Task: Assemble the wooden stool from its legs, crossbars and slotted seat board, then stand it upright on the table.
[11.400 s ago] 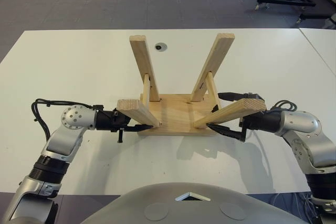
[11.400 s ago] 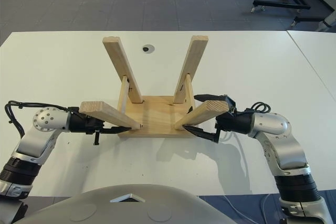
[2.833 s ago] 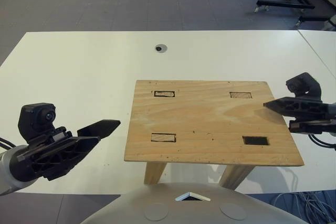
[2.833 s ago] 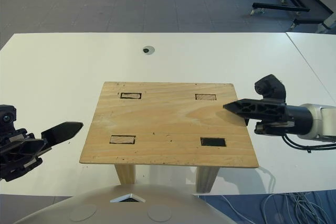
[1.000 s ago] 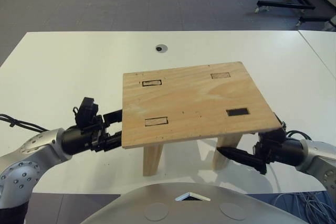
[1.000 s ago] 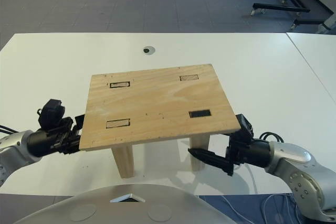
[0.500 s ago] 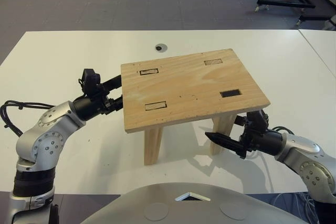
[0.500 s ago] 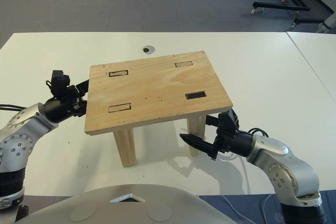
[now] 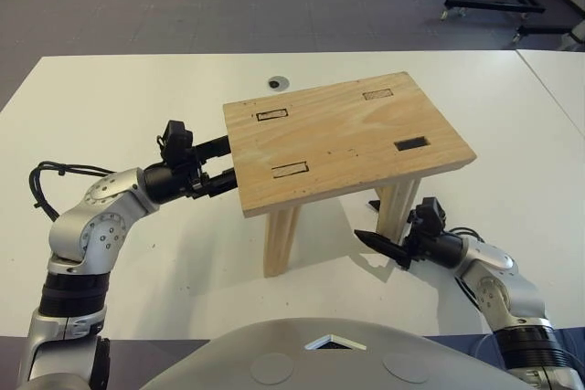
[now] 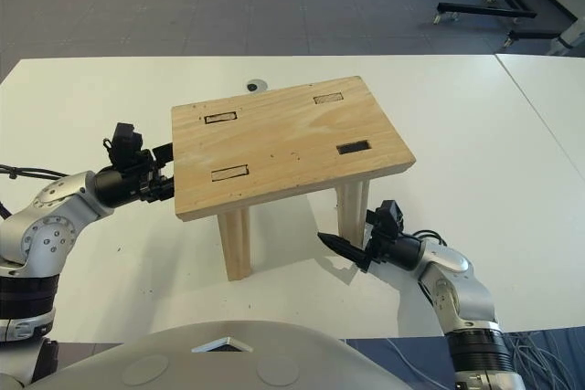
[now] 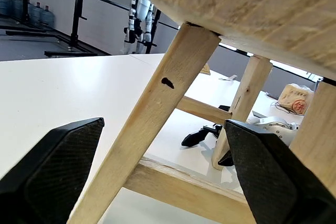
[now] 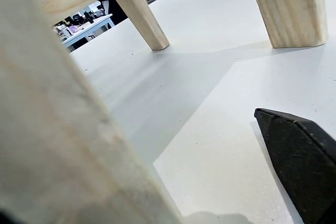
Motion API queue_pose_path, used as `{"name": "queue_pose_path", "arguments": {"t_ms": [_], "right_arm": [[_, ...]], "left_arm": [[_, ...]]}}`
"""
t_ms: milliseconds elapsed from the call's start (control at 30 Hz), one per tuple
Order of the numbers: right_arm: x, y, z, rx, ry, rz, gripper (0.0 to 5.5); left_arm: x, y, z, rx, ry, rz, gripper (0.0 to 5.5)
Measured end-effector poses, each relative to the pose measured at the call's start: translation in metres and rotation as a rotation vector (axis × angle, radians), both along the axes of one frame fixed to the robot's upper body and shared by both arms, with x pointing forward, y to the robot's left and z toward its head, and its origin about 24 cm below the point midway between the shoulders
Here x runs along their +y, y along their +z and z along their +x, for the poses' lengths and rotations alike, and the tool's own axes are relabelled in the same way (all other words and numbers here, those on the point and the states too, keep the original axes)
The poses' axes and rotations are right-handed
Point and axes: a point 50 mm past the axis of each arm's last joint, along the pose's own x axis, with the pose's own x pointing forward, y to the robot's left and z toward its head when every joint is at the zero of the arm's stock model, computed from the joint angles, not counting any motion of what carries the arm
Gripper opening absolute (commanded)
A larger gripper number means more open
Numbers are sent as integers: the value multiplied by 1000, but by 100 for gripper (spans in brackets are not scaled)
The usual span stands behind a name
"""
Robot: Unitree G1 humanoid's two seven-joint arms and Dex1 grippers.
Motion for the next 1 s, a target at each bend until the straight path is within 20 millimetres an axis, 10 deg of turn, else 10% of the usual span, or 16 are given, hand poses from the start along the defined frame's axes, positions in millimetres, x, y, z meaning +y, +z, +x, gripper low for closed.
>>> {"name": "queue_pose_path", "arguments": {"t_ms": [367, 500, 1000], "right_arm": [[42, 24, 33, -77, 46, 69, 538], [62, 63, 54, -190, -3, 22, 538], [73, 86, 102, -331, -142, -58, 538]], "left_arm": [[-11, 2, 51, -154, 176, 72, 418], [-7, 5, 72, -209, 268, 119, 418], [-9, 10, 134, -305, 434, 210, 418]]}}
